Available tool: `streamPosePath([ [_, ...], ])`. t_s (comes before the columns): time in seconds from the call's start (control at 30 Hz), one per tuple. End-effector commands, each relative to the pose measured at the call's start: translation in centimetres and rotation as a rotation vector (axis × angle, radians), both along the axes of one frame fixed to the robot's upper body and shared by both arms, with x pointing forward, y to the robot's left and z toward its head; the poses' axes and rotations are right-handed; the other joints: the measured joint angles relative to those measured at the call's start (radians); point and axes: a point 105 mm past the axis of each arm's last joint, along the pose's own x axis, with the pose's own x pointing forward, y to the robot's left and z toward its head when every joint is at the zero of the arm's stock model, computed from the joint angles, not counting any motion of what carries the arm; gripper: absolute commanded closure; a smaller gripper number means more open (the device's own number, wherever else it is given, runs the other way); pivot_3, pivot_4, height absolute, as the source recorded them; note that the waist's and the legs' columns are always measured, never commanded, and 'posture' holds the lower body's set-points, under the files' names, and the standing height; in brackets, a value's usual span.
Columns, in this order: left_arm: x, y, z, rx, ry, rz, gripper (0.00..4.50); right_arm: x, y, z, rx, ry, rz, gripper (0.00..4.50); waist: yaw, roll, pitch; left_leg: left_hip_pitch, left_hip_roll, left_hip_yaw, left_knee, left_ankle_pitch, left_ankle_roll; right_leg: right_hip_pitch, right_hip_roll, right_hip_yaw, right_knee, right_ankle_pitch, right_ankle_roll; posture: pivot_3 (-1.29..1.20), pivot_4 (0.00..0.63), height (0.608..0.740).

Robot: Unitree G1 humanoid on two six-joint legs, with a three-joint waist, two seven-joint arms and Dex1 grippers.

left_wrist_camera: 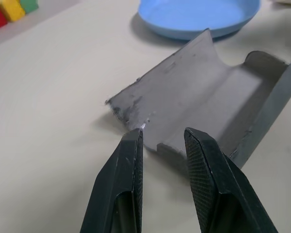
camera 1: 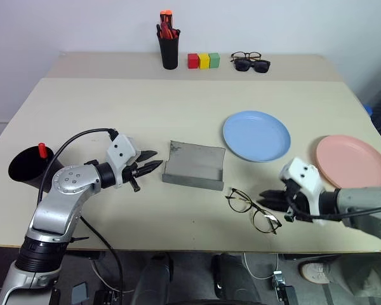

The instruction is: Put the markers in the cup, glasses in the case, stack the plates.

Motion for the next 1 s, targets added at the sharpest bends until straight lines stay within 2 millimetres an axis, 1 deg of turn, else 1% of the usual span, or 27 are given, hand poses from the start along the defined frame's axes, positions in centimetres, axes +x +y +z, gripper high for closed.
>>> streamPosePath([
  [0.03, -0.9, -1.1, 1.0, -0.013, -0.025, -0.057, 3.16, 0.2, 0.4, 0.1, 0.003, -0.039, -0.005, 1.74, -0.005, 0.0, 0.0, 0.0, 0.0, 0.0, 0.0, 0.0, 0.0, 0.0, 0.0, 0.0, 0.0, 0.0, 0.0, 0.0, 0.15, 0.74],
  [0.07, -1.0, -1.3, 1.0, -0.016, -0.02, -0.067, 3.16, 0.1, 0.3, -0.3, -0.001, -0.027, -0.01, 1.22, -0.006, 0.0, 0.0, 0.001, 0.0, 0.0, 0.0, 0.0, 0.0, 0.0, 0.0, 0.0, 0.001, 0.0, 0.0, 0.0, 0.15, 0.74],
  [0.17, -1.1, -1.6, 0.9, -0.018, -0.011, -0.076, 3.16, 0.2, 0.1, -1.1, -0.012, -0.008, -0.03, 1.22, -0.004, 0.0, 0.0, 0.001, 0.001, 0.0, 0.0, 0.0, 0.0, 0.0, 0.001, 0.0, 0.001, 0.0, 0.0, 0.0, 0.15, 0.74],
  [0.37, -1.2, -1.9, 0.8, -0.022, -0.004, -0.084, 3.16, 1.0, 0.0, -1.7, -0.009, -0.007, -0.069, 1.22, -0.003, 0.0, 0.0, 0.001, 0.0, 0.0, 0.0, 0.0, 0.0, 0.0, 0.001, 0.0, 0.001, 0.0, 0.0, 0.0, 0.15, 0.74],
  [0.4, -1.2, -1.9, 0.8, -0.023, -0.003, -0.085, 3.16, 1.1, 0.0, -1.8, -0.01, -0.006, -0.076, 1.45, -0.003, 0.0, 0.0, 0.001, 0.0, 0.0, 0.0, 0.0, 0.0, 0.0, 0.001, 0.0, 0.001, 0.0, 0.0, 0.0, 0.15, 0.74],
  [0.5, -1.1, -1.9, 0.6, -0.026, 0.001, -0.084, 3.16, 1.2, 0.0, -1.8, -0.01, -0.001, -0.087, 2.49, -0.003, 0.0, 0.0, 0.001, 0.0, 0.0, 0.0, 0.0, 0.0, 0.0, 0.001, 0.0, 0.001, 0.0, 0.0, 0.0, 0.15, 0.74],
  [0.57, -1.1, -1.9, 0.5, -0.027, 0.003, -0.084, 3.16, 1.2, 0.1, -1.8, -0.009, 0.0, -0.086, 3.53, -0.002, 0.0, 0.0, 0.001, 0.0, 0.0, 0.0, 0.0, 0.0, 0.0, 0.001, 0.0, 0.001, 0.0, 0.0, 0.0, 0.15, 0.74],
  [0.6, -1.1, -1.9, 0.4, -0.027, 0.005, -0.083, 3.16, 1.2, 0.1, -1.8, -0.009, 0.0, -0.085, 4.16, -0.004, 0.0, 0.0, 0.001, 0.0, 0.0, 0.0, 0.0, 0.0, 0.0, 0.001, 0.0, 0.001, 0.0, 0.0, 0.0, 0.15, 0.74],
  [0.63, -1.1, -1.9, 0.3, -0.026, 0.008, -0.082, 3.16, 1.2, 0.1, -1.7, -0.01, 0.0, -0.084, 4.47, -0.006, -0.001, -0.001, 0.001, 0.0, 0.0, 0.0, 0.0, 0.0, 0.0, 0.001, 0.0, 0.001, 0.0, 0.0, 0.0, 0.15, 0.74],
  [0.73, -1.1, -1.8, 0.1, -0.023, 0.01, -0.078, 3.16, 1.2, 0.0, -1.6, -0.022, -0.008, -0.08, 4.47, -0.005, -0.001, -0.001, 0.003, 0.001, 0.0, 0.0, 0.0, 0.0, 0.003, 0.001, 0.0, 0.0, -0.001, -0.001, 0.0, 0.15, 0.74],
  [0.77, -1.1, -1.7, 0.1, -0.024, 0.009, -0.072, 3.16, 1.2, -0.1, -1.3, -0.035, -0.022, -0.072, 4.47, -0.004, -0.001, -0.001, 0.003, 0.001, 0.0, 0.0, 0.0, 0.0, 0.003, 0.001, 0.0, -0.001, -0.001, -0.002, 0.0, 0.15, 0.74],
  [0.83, -1.0, -0.9, 0.2, -0.037, 0.006, -0.037, 3.16, 1.3, -0.3, 0.1, -0.061, -0.077, -0.036, 4.47, -0.003, 0.0, -0.001, 0.003, 0.001, 0.0, 0.0, 0.0, 0.0, 0.004, 0.001, 0.0, -0.001, -0.001, -0.002, 0.0, 0.15, 0.74],
  [0.87, -1.0, -0.3, 0.3, -0.043, 0.001, -0.008, 3.16, 1.4, -0.2, 1.5, -0.078, -0.126, 0.004, 4.47, -0.002, 0.0, -0.001, 0.003, 0.001, 0.0, 0.0, 0.0, 0.0, 0.003, 0.001, 0.0, -0.001, -0.001, -0.002, 0.0, 0.15, 0.74],
  [0.93, -0.8, 0.7, 0.4, -0.049, -0.003, 0.036, 3.16, 1.5, 0.0, 3.4, -0.094, -0.193, 0.063, 4.47, -0.004, 0.0, -0.001, 0.002, 0.001, 0.0, 0.0, 0.0, 0.0, 0.003, 0.001, 0.0, -0.001, -0.001, -0.002, 0.0, 0.15, 0.74],
  [1.0, -0.6, 2.1, 0.2, -0.063, -0.002, 0.101, 3.16, 2.8, 1.6, 7.2, -0.063, -0.347, 0.163, 4.47, -0.007, 0.001, 0.0, 0.002, 0.001, 0.0, 0.0, 0.0, 0.0, 0.002, 0.001, 0.0, -0.001, -0.001, -0.001, 0.0, 0.15, 0.74],
])
